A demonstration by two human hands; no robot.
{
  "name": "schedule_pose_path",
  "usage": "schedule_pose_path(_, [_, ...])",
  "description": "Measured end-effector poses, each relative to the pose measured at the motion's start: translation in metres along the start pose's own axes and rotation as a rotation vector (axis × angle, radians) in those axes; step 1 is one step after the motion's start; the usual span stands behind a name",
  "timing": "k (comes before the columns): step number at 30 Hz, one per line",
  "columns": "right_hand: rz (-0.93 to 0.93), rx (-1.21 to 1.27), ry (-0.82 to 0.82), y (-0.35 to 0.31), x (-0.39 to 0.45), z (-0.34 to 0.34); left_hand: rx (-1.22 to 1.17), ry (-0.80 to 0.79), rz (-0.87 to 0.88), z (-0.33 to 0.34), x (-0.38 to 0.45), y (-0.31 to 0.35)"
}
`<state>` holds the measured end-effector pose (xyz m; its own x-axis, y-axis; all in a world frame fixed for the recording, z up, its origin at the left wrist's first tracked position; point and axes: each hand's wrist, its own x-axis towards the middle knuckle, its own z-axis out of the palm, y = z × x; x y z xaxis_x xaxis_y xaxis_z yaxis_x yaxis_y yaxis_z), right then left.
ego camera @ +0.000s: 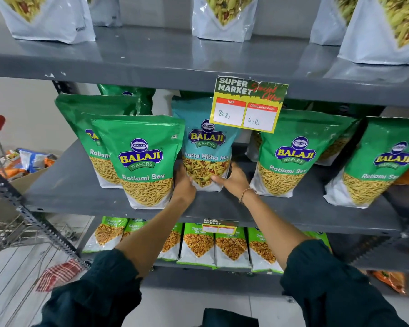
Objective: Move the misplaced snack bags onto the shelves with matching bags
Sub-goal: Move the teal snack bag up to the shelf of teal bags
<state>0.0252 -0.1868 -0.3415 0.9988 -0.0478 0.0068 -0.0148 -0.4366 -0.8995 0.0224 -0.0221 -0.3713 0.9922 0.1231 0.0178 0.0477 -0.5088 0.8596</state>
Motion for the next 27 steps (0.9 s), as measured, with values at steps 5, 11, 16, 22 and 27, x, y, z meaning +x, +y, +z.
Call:
schedule_pose_path(5, [-0.053, 0.077, 0.098, 0.003, -0.015, 0.012, -0.086, 0.001, 0.066, 0.0, -0.004, 0.012])
schedule_pose_path(11, [-0.086, 0.041, 0.404, 0.022, -0.047, 0.027, -0.037, -0.142, 0.266, -0.008, -0.011, 0.023])
schedule_pose_path(16, [-0.119, -0.022, 0.466, 0.034, -0.069, 0.014, 0.053, -0.299, 0.253, -0.004, -0.015, 0.02])
schedule_pose_path(22, [-0.114, 0.021, 0.456, 0.034, -0.108, -0.004, 0.061, -0.322, 0.265, -0.01, -0.035, 0.028])
schedule_pose_path(27, [-0.146, 0.031, 0.376, 0.03, -0.155, -0.02, 0.022, -0.387, 0.295, -0.019, -0.079, 0.03])
